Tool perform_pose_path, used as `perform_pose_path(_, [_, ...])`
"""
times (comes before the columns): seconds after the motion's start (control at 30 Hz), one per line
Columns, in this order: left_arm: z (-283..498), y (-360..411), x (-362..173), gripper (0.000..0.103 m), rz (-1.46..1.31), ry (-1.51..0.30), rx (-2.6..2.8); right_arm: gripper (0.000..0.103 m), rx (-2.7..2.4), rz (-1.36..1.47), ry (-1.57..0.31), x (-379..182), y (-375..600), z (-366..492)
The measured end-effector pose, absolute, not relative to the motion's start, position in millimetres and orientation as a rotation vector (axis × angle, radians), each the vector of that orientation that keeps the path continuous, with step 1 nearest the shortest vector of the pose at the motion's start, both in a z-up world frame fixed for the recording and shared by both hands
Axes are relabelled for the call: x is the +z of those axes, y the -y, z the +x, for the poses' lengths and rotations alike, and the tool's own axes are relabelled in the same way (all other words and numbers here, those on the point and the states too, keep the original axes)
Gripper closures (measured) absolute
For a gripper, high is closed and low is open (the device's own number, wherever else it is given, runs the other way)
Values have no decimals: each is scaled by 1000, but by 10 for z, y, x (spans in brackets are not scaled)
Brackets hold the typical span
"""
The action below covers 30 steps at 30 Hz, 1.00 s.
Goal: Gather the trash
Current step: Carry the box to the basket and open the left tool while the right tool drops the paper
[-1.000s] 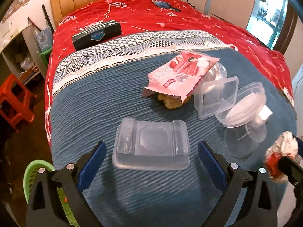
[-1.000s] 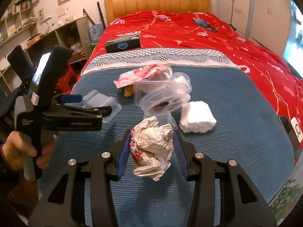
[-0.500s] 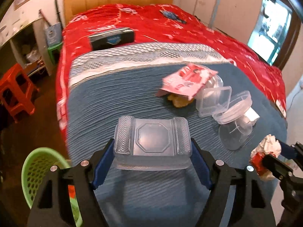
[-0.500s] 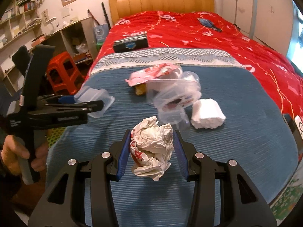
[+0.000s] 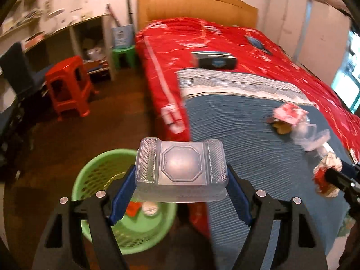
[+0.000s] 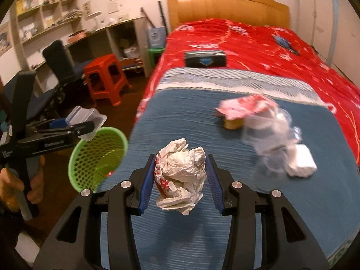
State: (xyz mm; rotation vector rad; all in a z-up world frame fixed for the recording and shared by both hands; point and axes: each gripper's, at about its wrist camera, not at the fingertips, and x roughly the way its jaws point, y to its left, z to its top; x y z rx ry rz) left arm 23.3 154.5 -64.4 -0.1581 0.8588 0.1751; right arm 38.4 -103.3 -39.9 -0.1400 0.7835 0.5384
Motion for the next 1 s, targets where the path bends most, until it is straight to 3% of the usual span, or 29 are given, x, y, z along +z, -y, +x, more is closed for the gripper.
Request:
perform_pose_path(0.4, [33, -2280, -1106, 29, -251, -953, 321, 58, 654, -197, -800, -383, 414, 324])
perform_pose_path(0.53, [-3, -2416, -1211, 18, -276, -977, 348, 58, 678, -207, -803, -379, 258, 322])
perform_pose_path(1.0, [-436, -2824, -1107, 14, -360, -933, 436, 56, 800, -249, -862, -597, -532, 313])
